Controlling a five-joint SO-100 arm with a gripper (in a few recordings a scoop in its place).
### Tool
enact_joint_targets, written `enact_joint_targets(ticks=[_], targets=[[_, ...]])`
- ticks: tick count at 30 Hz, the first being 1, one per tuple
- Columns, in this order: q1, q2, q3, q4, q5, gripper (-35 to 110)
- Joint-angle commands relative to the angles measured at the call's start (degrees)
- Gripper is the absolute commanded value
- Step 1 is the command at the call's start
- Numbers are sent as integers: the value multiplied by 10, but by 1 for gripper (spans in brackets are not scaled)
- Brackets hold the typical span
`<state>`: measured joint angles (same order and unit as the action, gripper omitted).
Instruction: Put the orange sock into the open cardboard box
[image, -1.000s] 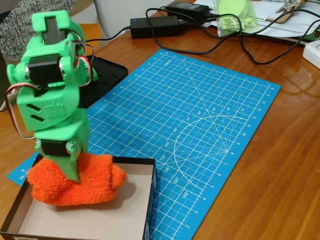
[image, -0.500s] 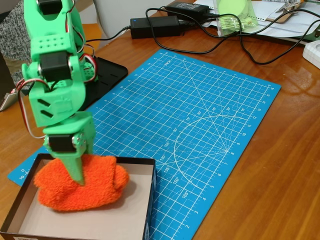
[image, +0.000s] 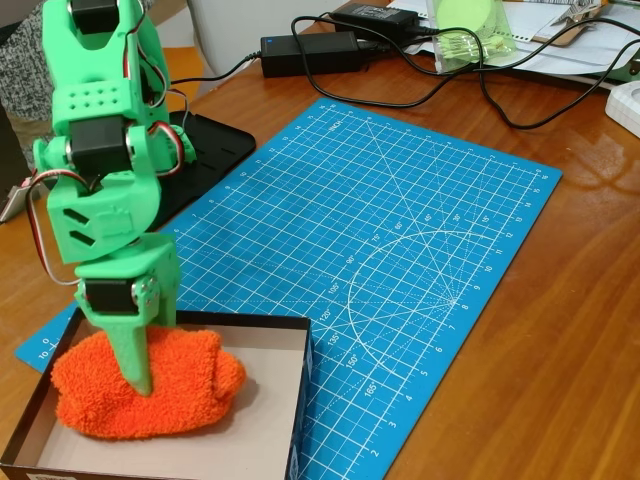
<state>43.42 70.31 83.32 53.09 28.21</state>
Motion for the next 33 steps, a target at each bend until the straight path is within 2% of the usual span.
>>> enact_joint_targets(ticks=[1,7,16,19,22,27,33], targets=[[9,2,-50,40,4,19],[21,-17,-112,80,23,20],[6,35,-262,207,-27,21],[-11,73,-289,241,-34,15],[-49,128,-290,260,-64,0],[-156,257,-216,258,-193,0],[-287,463,60,199,-323,0]])
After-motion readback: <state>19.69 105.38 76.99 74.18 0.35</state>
